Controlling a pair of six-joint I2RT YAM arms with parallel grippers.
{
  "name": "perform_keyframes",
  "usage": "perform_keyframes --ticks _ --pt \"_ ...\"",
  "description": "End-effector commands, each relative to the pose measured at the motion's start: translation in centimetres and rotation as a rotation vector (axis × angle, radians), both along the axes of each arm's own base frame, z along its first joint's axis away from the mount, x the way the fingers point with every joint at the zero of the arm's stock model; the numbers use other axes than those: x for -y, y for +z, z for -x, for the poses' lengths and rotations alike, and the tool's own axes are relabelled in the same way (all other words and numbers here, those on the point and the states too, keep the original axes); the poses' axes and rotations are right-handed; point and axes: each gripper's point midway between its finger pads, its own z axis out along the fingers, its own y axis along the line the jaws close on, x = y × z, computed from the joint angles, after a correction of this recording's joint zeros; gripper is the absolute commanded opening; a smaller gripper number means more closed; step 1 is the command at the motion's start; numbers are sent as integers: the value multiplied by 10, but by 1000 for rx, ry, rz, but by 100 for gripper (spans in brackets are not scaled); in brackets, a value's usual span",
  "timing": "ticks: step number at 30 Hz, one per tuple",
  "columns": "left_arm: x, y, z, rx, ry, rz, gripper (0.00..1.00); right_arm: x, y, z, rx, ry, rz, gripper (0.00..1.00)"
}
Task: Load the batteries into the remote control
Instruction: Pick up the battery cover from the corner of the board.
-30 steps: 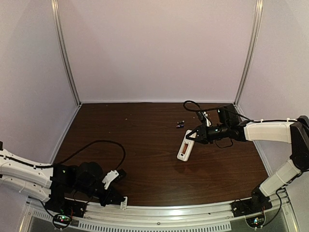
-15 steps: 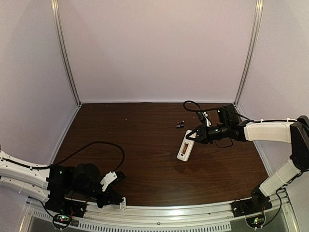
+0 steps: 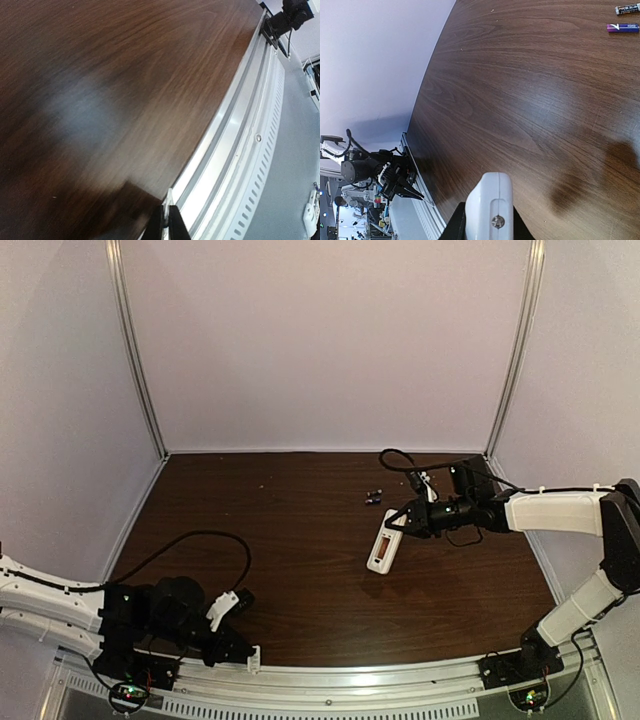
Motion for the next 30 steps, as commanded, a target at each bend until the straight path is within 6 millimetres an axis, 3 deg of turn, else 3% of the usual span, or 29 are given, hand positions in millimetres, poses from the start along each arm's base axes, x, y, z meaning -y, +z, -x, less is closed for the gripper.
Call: perform_keyframes --ticks 1,4,15,24,27,30 --pt "33 92 -57 20 187 450 0 0 9 -8 39 -6 -3 0" --pt "25 83 -67 -23 218 443 0 0 10 -8 39 -5 -3 0" --pt "23 41 -65 -207 281 414 0 2 10 -8 47 -7 7 0" --pt "7 45 -86 -171 369 431 0 1 9 -8 40 -5 6 0" --pt "10 50 -92 -145 358 417 0 1 9 -8 41 -5 5 0" --pt "10 52 -109 -114 395 390 0 0 10 -9 43 -6 3 0"
